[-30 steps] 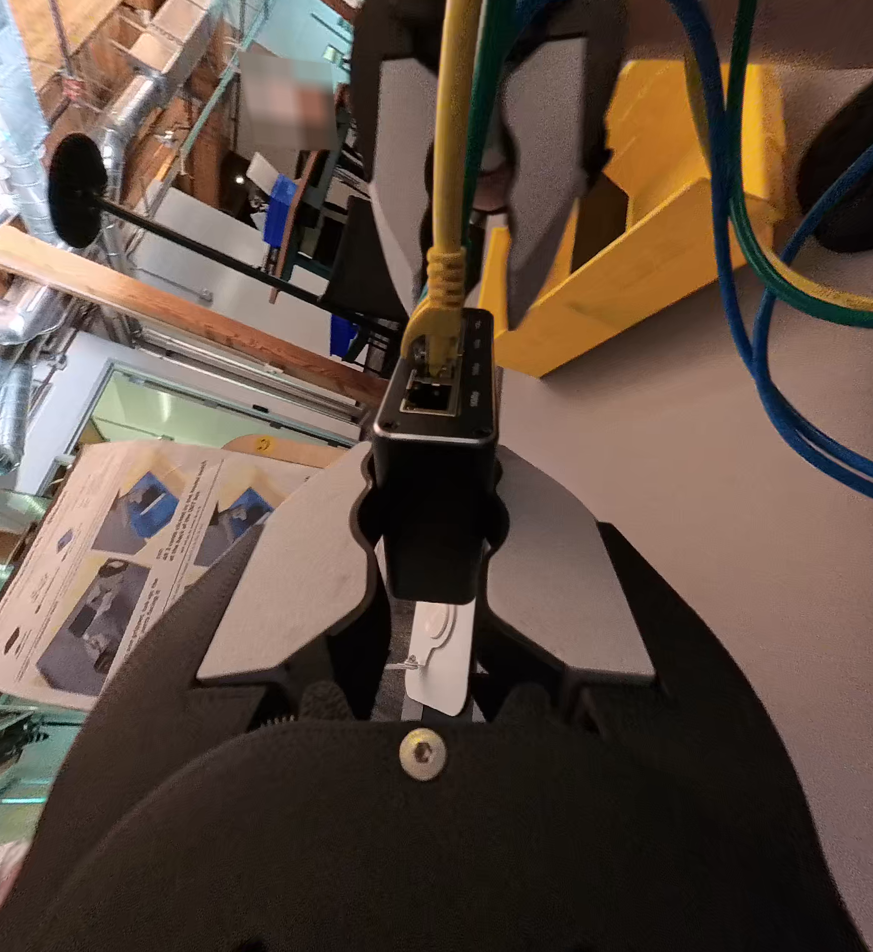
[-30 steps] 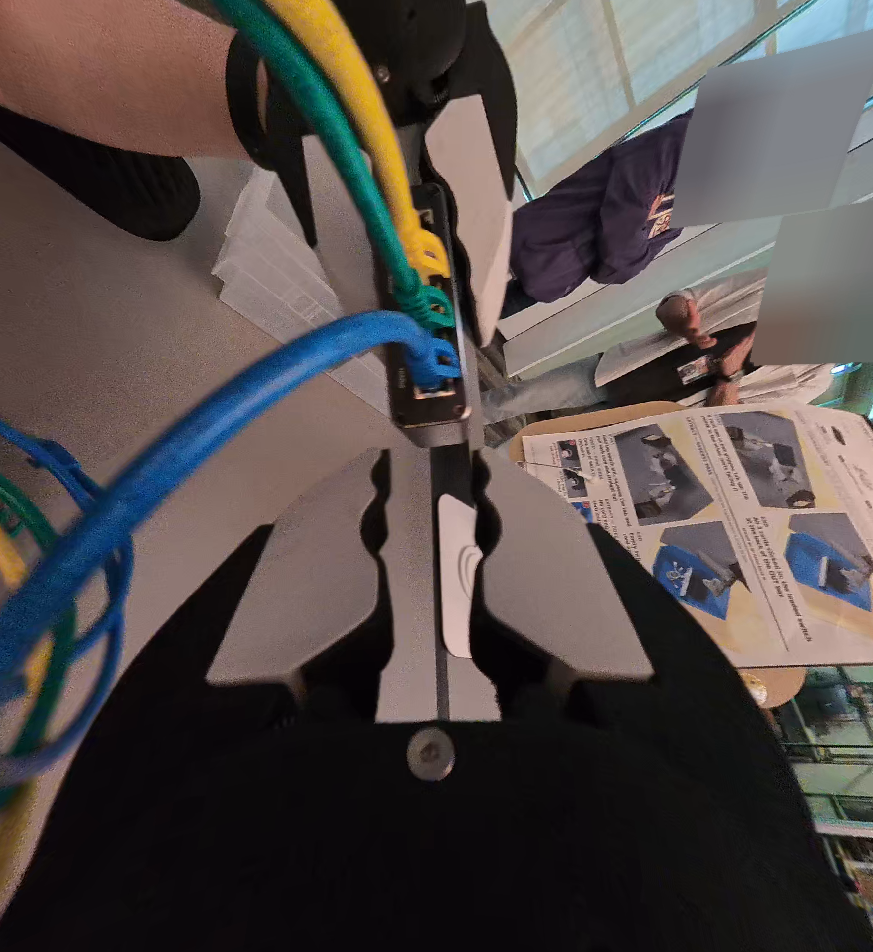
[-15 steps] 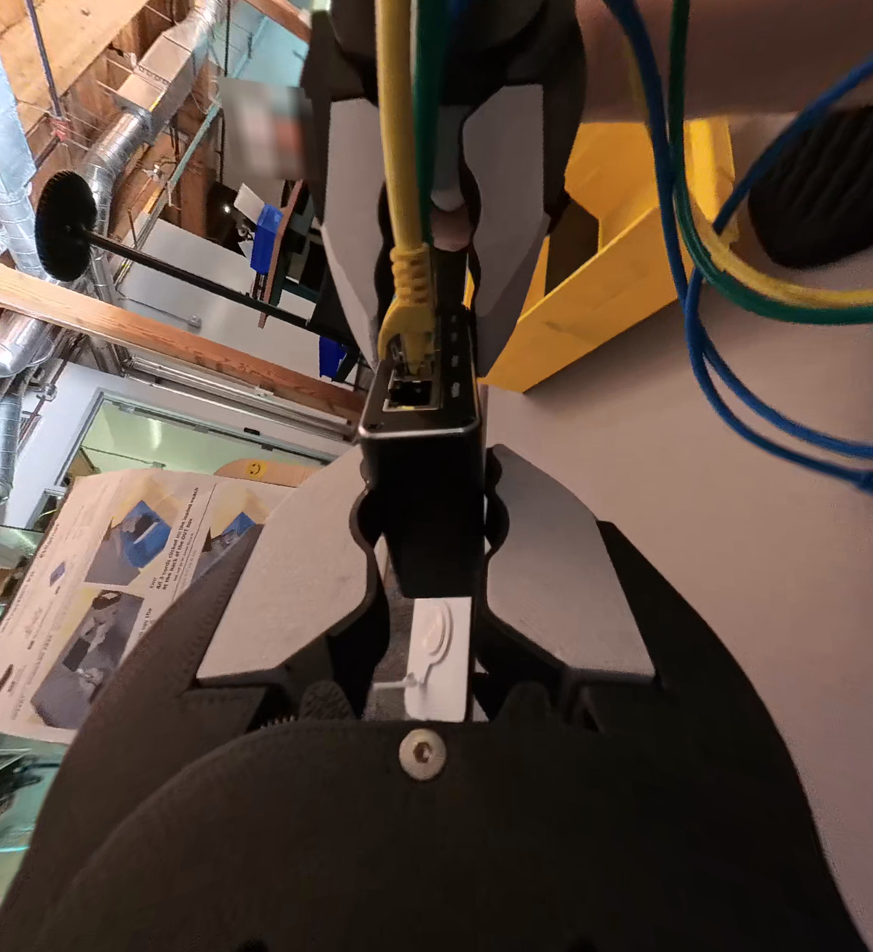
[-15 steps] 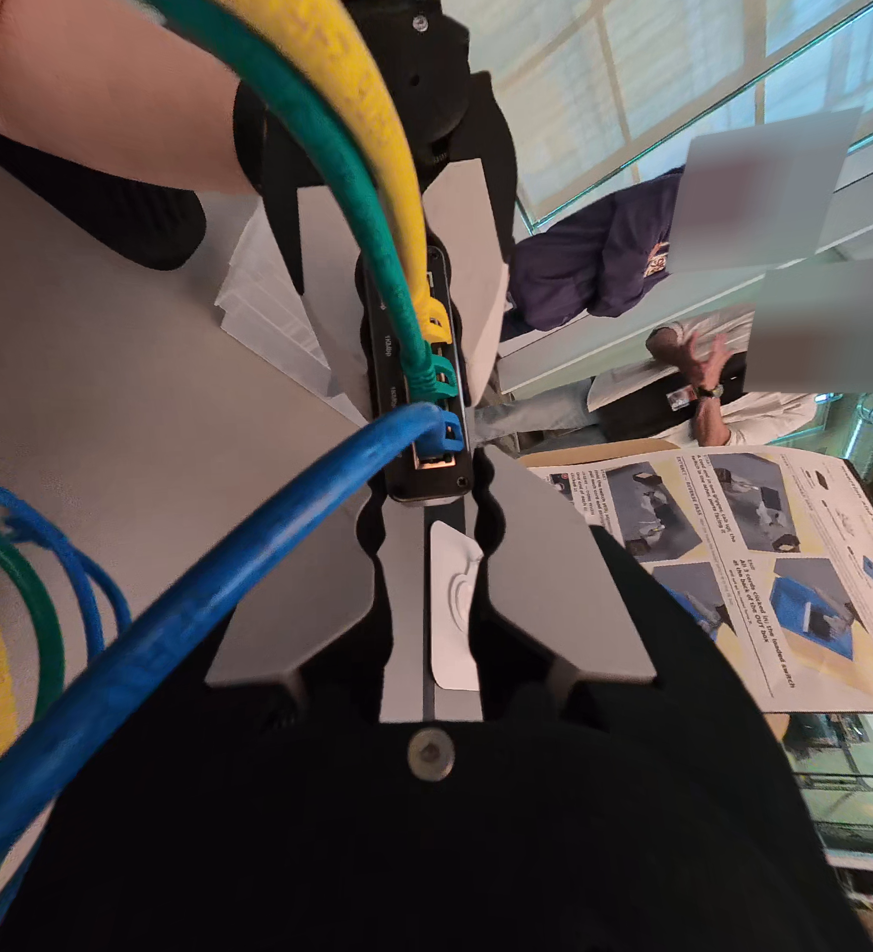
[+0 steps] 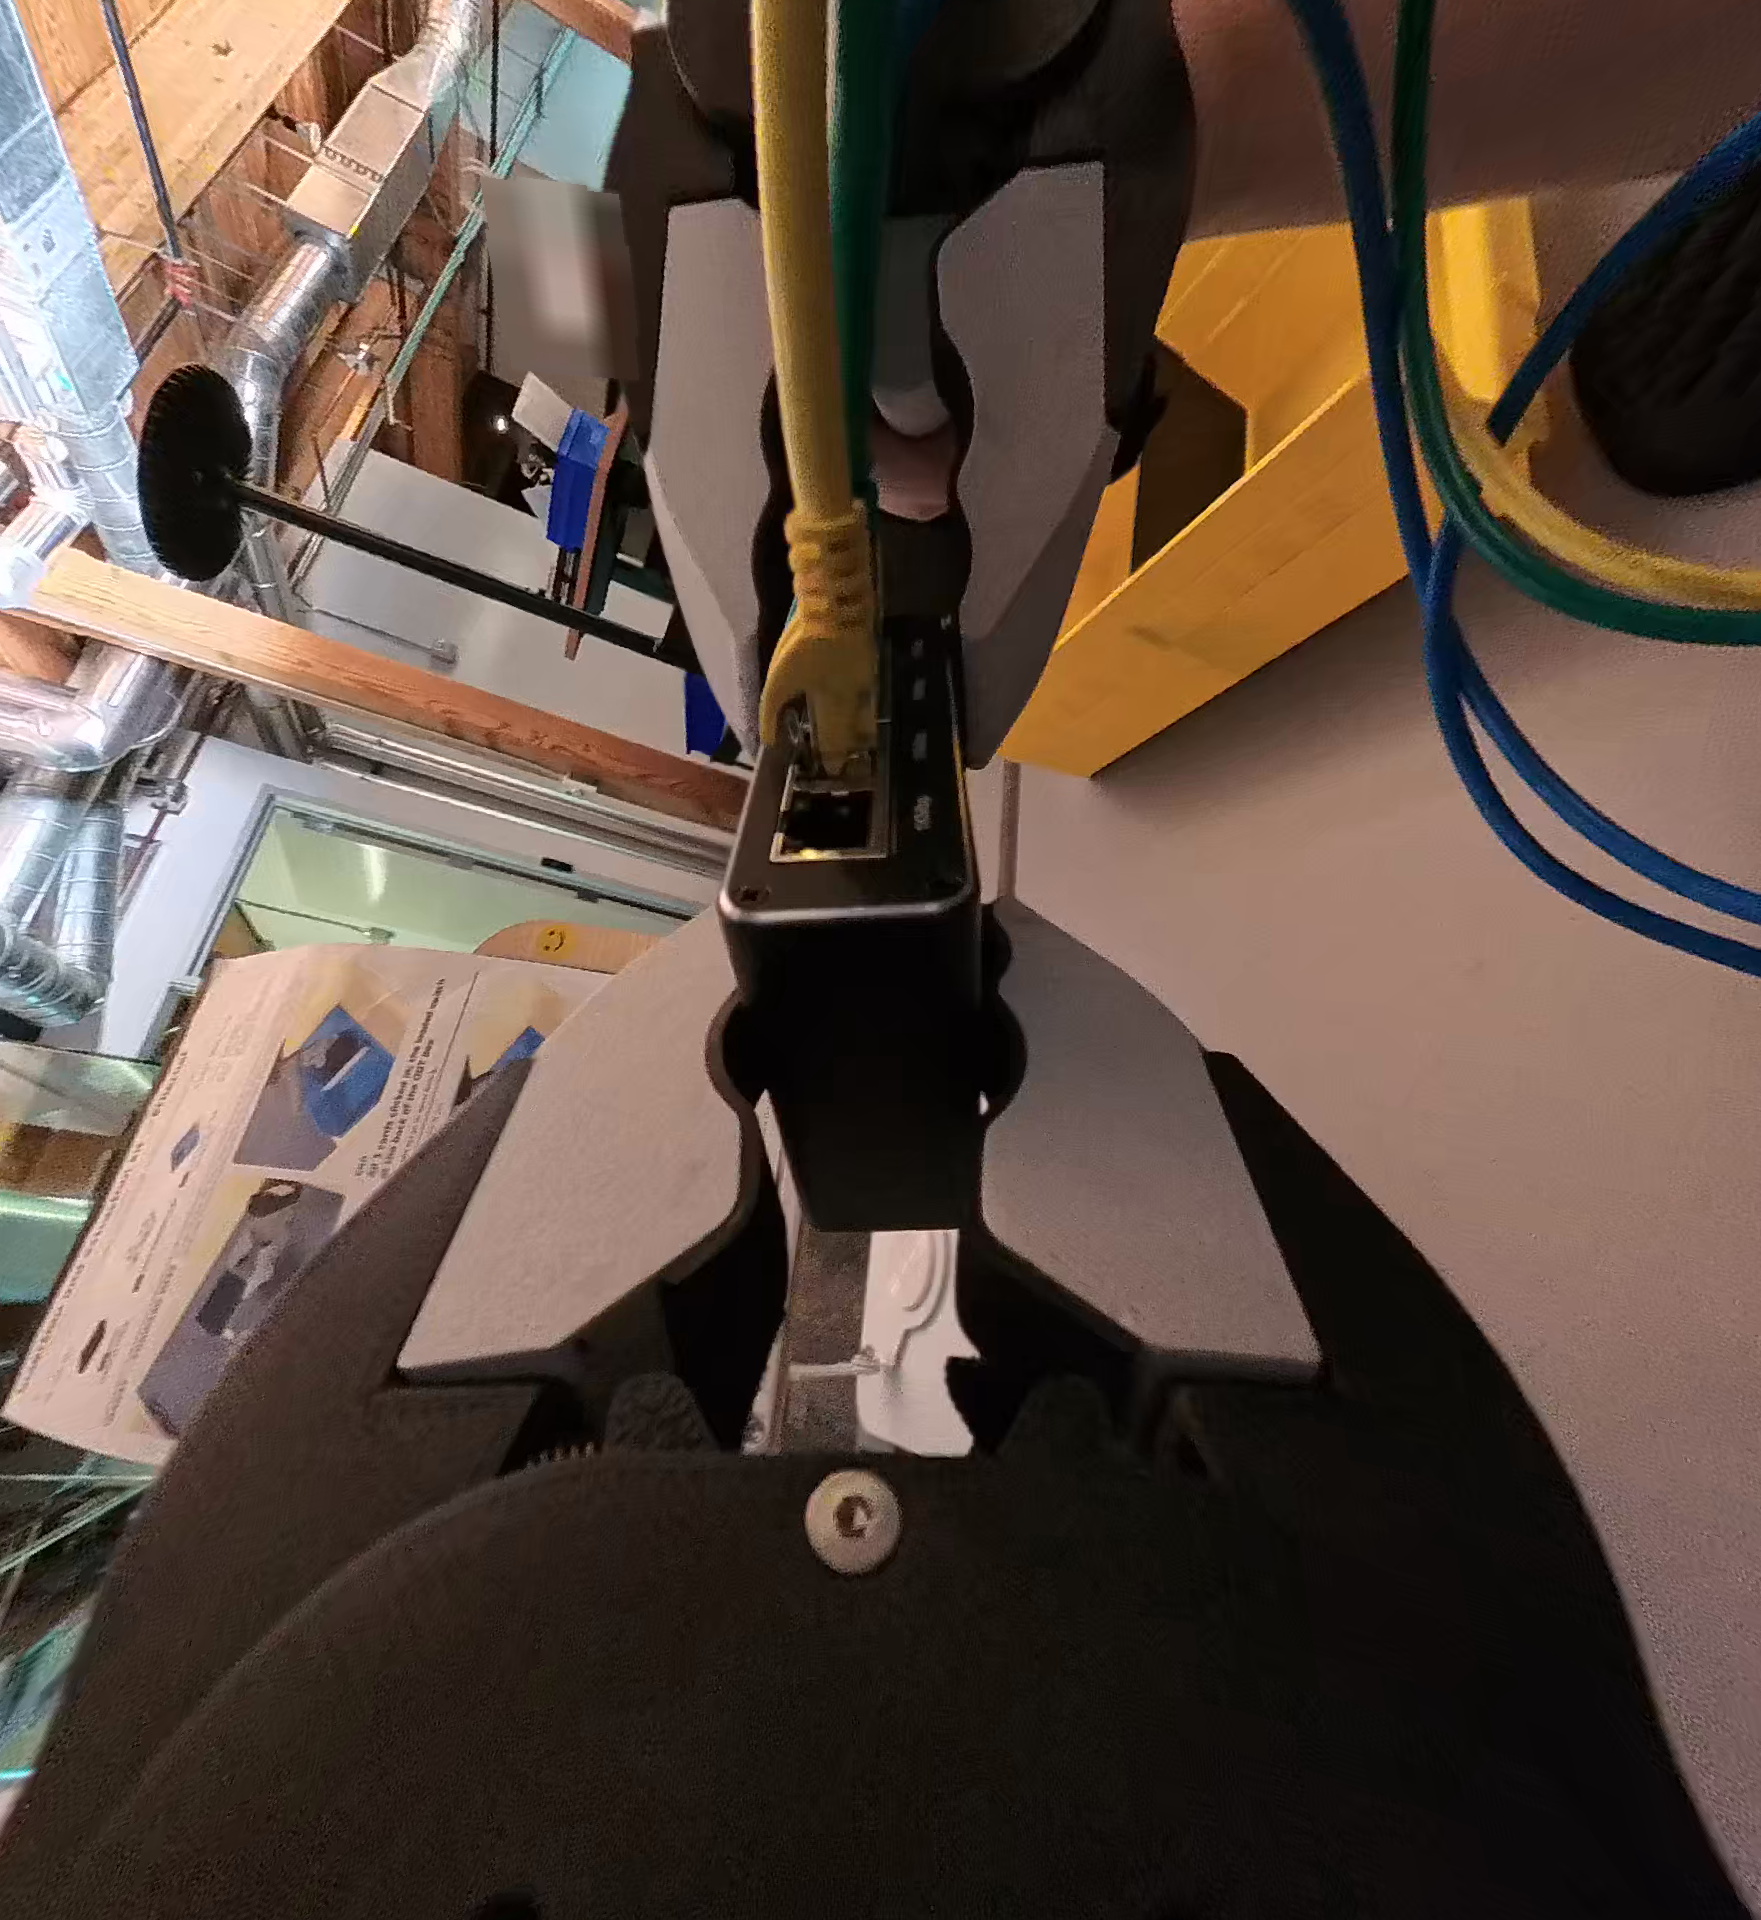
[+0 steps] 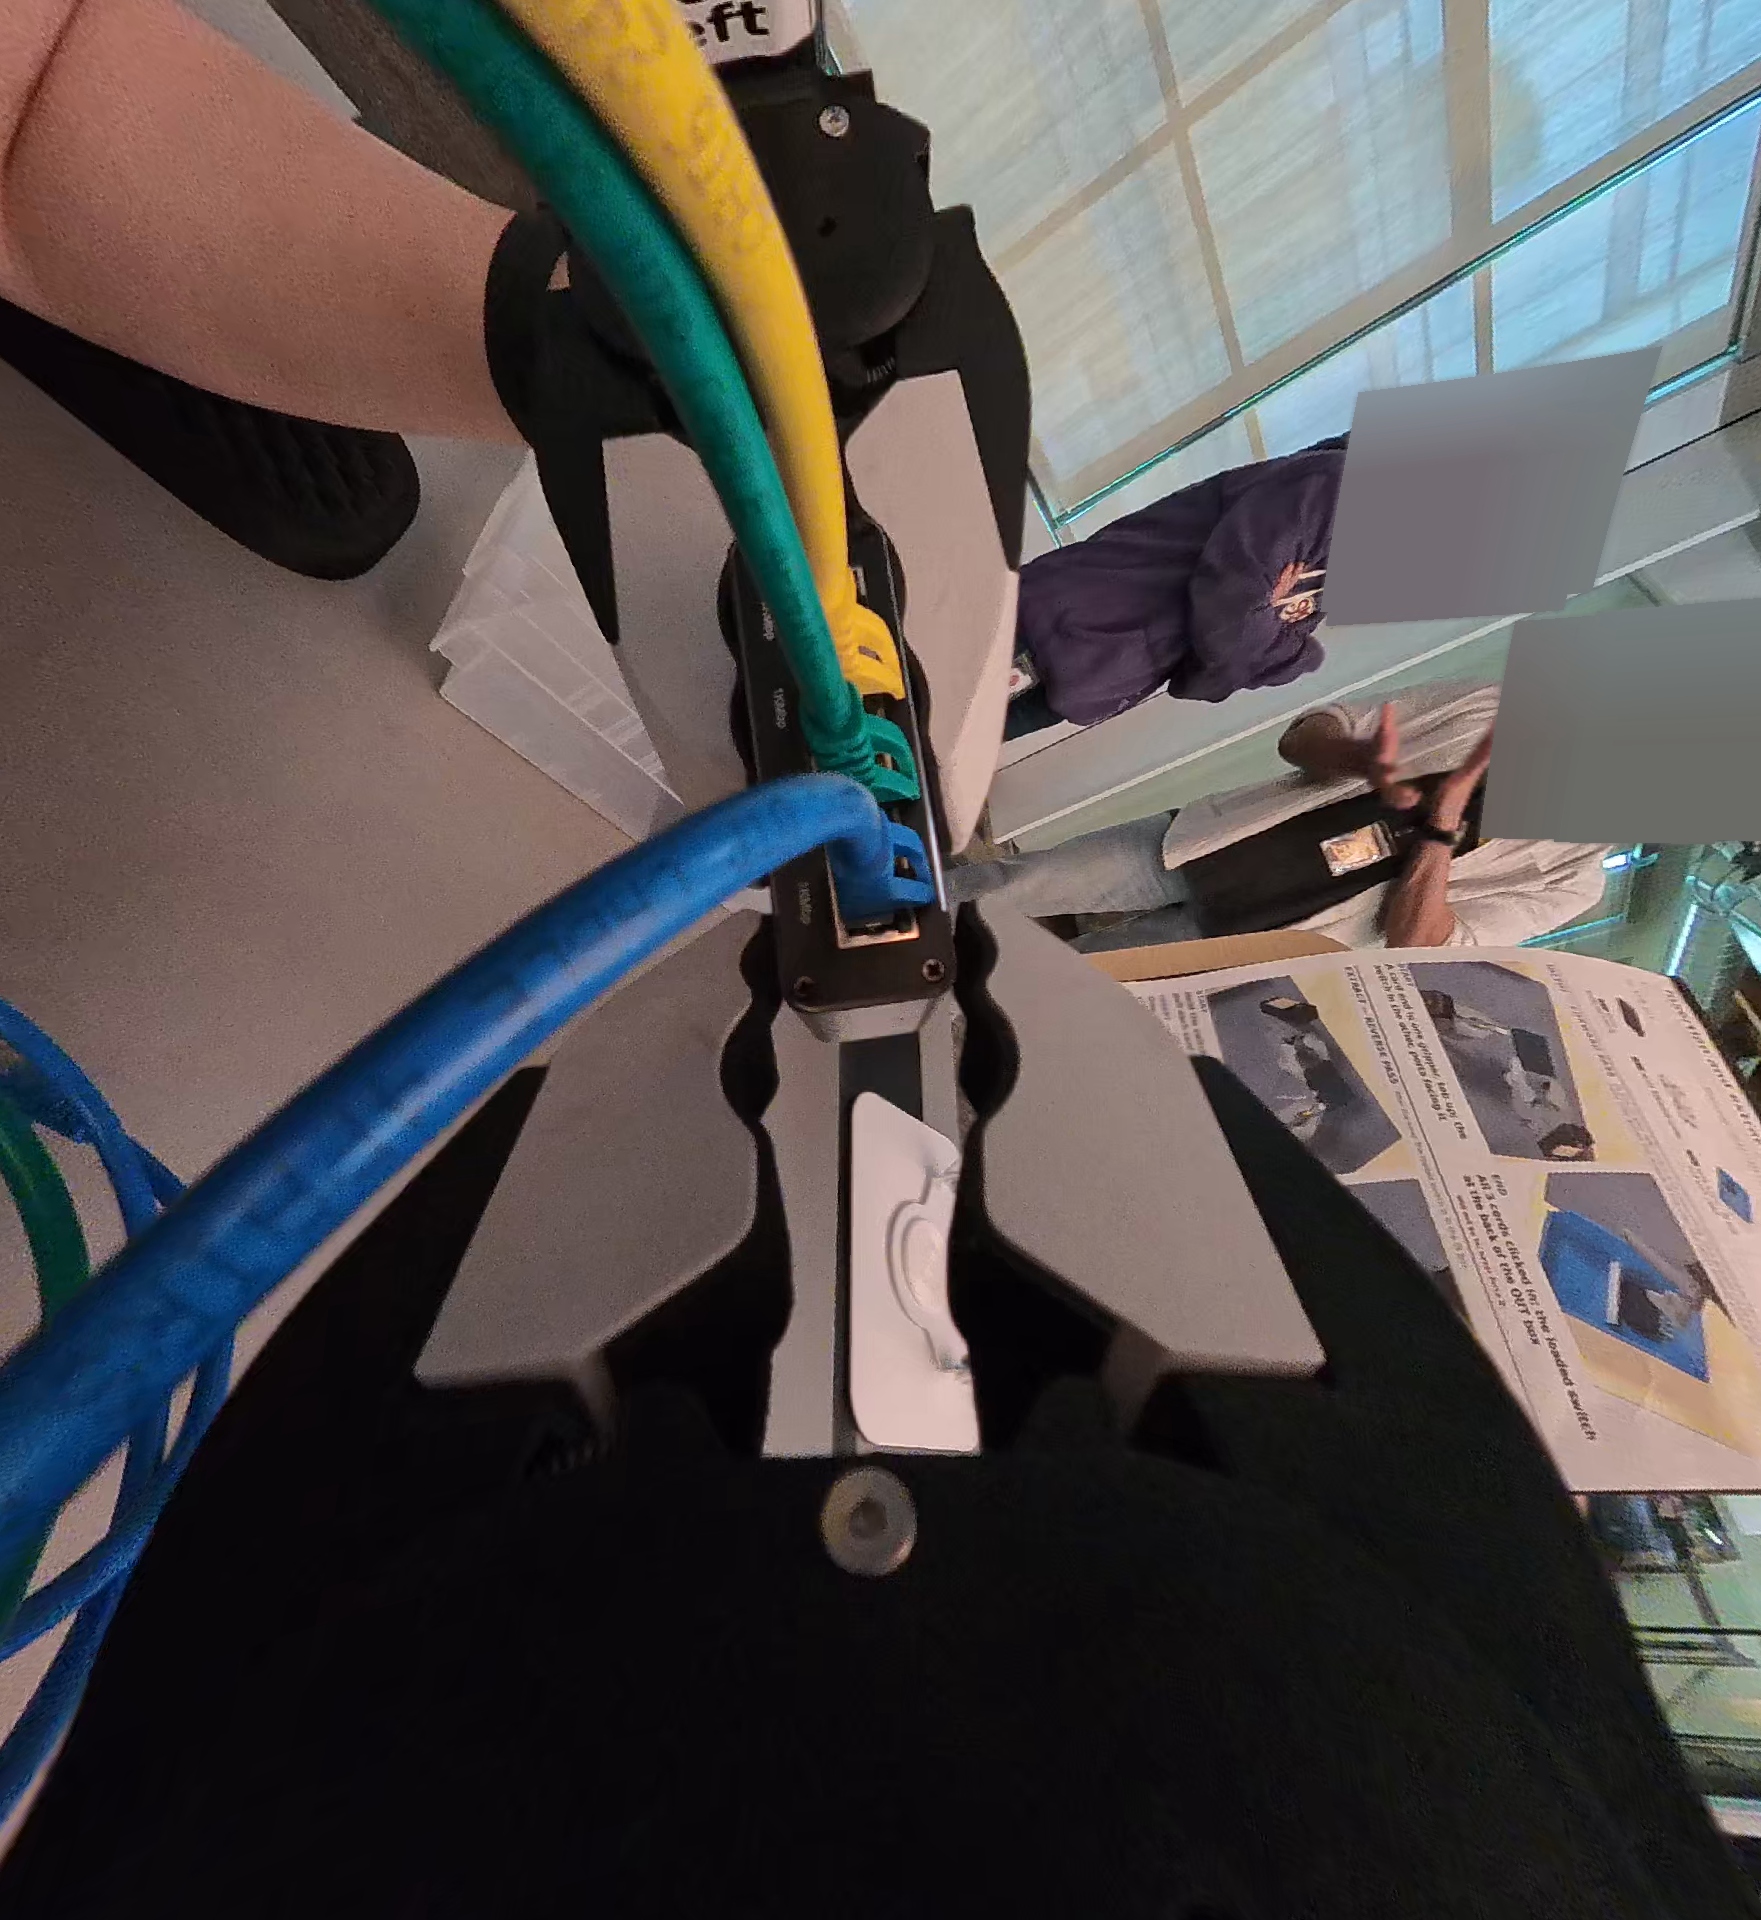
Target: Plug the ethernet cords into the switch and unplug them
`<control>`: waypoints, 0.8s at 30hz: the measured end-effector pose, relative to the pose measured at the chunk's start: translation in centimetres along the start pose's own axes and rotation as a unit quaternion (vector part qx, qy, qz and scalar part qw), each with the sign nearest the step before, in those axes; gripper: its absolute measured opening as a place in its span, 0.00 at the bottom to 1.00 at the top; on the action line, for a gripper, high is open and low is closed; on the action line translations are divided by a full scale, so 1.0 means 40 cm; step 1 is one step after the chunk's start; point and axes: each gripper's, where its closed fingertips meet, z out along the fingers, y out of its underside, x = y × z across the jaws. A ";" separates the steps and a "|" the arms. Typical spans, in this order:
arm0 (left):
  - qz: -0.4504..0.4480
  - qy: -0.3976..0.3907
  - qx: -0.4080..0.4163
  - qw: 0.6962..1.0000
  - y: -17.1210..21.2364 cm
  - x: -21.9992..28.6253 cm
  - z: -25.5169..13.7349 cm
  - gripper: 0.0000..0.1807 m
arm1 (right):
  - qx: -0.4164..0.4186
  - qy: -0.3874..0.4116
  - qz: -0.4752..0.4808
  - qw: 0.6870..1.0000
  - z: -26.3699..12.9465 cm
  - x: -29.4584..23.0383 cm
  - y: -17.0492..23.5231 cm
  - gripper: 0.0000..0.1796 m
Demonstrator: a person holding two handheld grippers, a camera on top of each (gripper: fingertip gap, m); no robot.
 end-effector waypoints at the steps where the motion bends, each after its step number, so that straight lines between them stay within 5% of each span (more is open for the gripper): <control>1: 0.005 -0.003 -0.003 1.000 0.003 0.000 0.002 0.20 | 0.000 0.001 -0.003 1.000 0.000 0.000 0.001 0.18; 13: 0.003 -0.019 0.014 1.000 -0.007 -0.003 0.008 0.20 | 0.019 0.011 -0.022 1.000 0.015 -0.003 -0.014 0.18; 20: 0.080 -0.081 -0.046 0.992 0.017 -0.037 0.010 0.20 | 0.024 0.043 -0.030 0.998 0.018 0.014 -0.012 0.19; 24: 0.089 -0.098 -0.109 0.985 0.083 -0.065 0.005 0.20 | -0.044 0.098 -0.022 0.994 -0.045 0.078 0.071 0.19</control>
